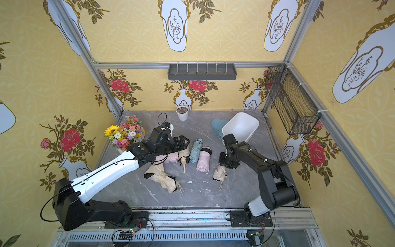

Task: Put the umbrella into the storage box
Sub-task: Pick up the umbrella from the center of the board.

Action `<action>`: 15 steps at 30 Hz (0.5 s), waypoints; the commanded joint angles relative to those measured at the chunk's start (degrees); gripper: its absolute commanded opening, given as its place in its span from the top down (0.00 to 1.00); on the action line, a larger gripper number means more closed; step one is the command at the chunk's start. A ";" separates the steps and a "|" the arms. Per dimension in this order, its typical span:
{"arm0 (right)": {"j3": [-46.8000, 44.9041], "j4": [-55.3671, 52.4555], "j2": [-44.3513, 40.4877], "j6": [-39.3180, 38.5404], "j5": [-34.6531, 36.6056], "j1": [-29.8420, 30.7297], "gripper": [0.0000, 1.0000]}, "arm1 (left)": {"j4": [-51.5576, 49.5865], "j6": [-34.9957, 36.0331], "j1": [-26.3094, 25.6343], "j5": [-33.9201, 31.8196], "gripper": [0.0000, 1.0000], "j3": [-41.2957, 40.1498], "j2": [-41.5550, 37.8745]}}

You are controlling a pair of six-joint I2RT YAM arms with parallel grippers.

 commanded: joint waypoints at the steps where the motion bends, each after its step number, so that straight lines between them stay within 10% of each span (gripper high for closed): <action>1: -0.37 -3.37 -3.77 1.54 1.52 1.04 0.72 | 1.06 0.05 -0.39 -0.24 0.06 0.39 0.01; 15: 20.35 -17.56 -13.44 0.33 4.48 -0.28 0.80 | -1.19 3.96 -0.83 1.14 0.05 1.40 1.91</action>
